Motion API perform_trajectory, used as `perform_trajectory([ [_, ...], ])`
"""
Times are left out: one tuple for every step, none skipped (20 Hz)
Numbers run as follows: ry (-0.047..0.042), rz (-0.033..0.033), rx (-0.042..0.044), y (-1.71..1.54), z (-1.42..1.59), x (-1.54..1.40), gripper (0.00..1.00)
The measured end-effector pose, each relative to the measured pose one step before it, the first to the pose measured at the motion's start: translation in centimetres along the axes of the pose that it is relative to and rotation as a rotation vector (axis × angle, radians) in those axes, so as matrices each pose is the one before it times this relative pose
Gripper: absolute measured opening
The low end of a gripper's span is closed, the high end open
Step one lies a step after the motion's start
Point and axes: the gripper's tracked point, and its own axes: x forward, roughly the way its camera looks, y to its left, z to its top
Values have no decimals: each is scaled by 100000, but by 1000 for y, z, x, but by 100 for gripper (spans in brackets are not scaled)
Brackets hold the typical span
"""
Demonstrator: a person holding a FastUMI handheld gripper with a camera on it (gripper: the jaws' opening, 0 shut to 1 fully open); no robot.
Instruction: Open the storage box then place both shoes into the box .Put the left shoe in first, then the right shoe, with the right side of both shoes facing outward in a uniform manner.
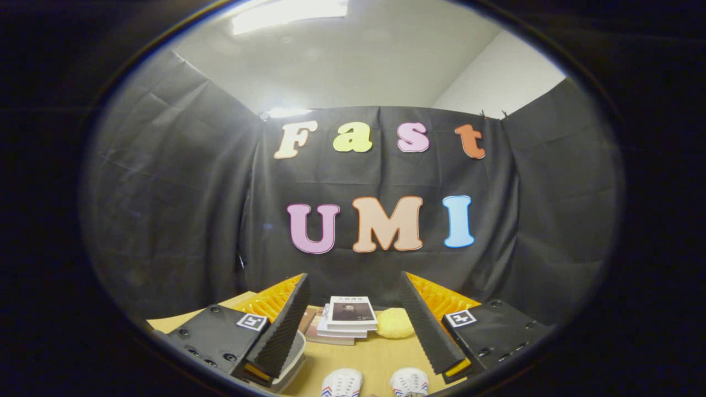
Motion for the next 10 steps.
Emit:
perform_trajectory([
  [1232, 1390, 2443, 342, -431, 54, 100],
  [1035, 1113, 2344, 200, -293, 76, 100],
  [659, 713, 1639, 60, -239, -25, 100],
  [1053, 847, 1742, 97, -310, -44, 100],
  [1551, 1344, 2052, 207, -800, -34, 100],
  [2024, 1669, 2567, 276, -703, 13, 100],
  [2608, 1671, 2719, 192, -995, -17, 100],
  [3170, 1560, 2962, 97, -974, 20, 100],
  [3741, 1332, 3177, 156, -1174, -133, 100],
  [3873, 92, 3050, -282, -1097, -9, 100],
])
